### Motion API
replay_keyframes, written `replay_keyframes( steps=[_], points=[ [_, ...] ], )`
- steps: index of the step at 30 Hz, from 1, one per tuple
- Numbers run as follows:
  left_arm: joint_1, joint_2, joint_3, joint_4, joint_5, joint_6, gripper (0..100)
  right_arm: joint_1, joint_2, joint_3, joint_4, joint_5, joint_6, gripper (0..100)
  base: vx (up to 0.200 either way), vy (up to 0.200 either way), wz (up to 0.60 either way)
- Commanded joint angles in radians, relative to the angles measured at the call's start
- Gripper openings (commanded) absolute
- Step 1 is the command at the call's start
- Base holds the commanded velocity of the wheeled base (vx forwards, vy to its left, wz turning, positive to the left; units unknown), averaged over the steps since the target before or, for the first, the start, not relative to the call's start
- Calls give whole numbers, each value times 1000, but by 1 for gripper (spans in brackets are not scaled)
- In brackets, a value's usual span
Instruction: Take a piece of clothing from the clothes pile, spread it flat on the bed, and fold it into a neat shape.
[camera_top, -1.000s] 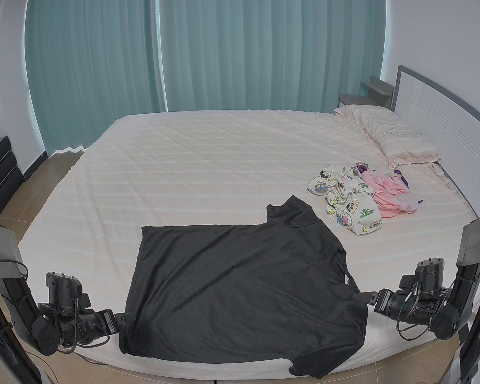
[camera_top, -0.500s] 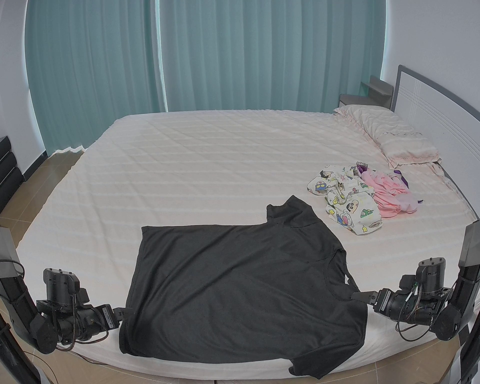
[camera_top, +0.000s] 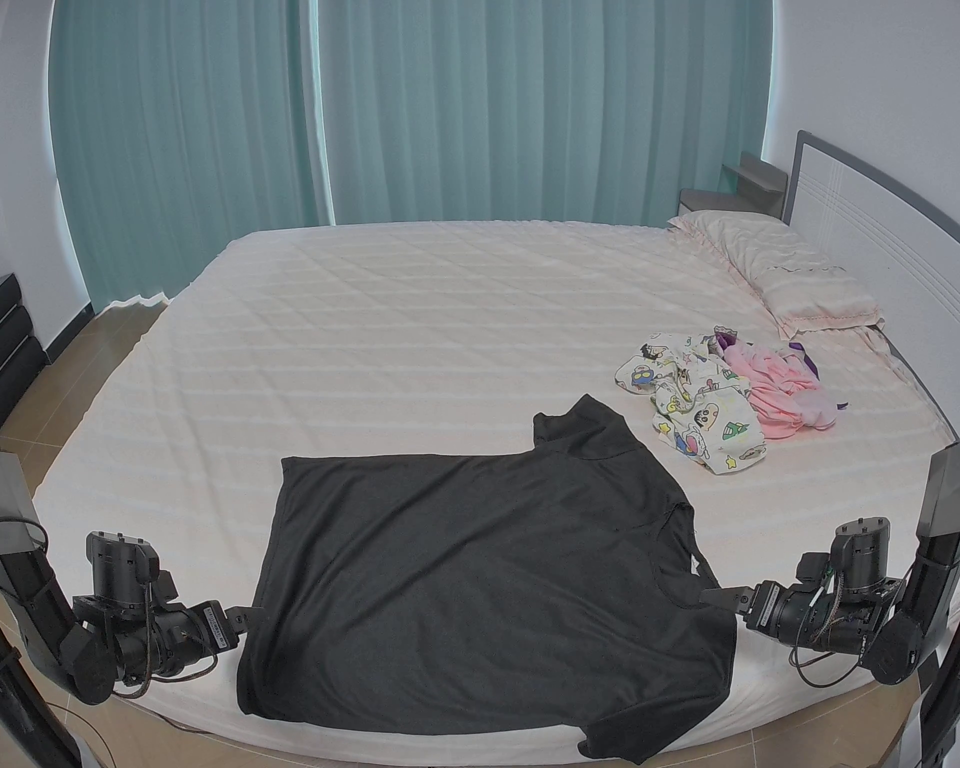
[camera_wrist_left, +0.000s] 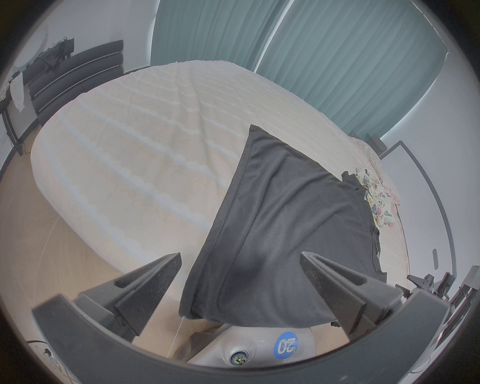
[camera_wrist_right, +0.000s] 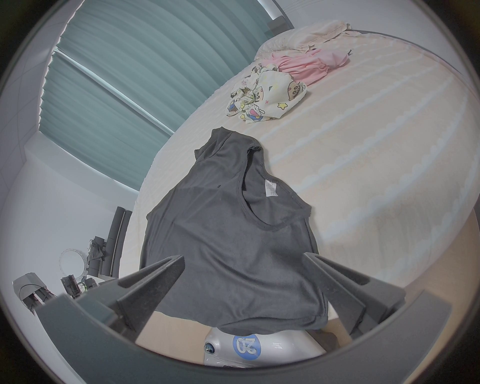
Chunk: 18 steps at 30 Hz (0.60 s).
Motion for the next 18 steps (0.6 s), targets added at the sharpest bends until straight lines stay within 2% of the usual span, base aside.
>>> replay_keyframes(
  steps=[1, 9, 13, 18],
  points=[
    [-2, -4, -2, 0, -1, -1, 100, 4, -1, 1, 0, -1, 0, 100, 0, 0, 0],
    [-2, -5, -7, -20, -9, -5, 100, 6, -1, 9, -2, -1, -1, 100, 0, 0, 0],
    [-1, -4, -18, -45, -16, -82, 100, 6, -3, 8, -2, -1, -1, 100, 0, 0, 0],
    [-1, 2, -18, -46, -16, -85, 100, 12, -4, 9, -2, -1, -1, 100, 0, 200, 0]
  ],
)
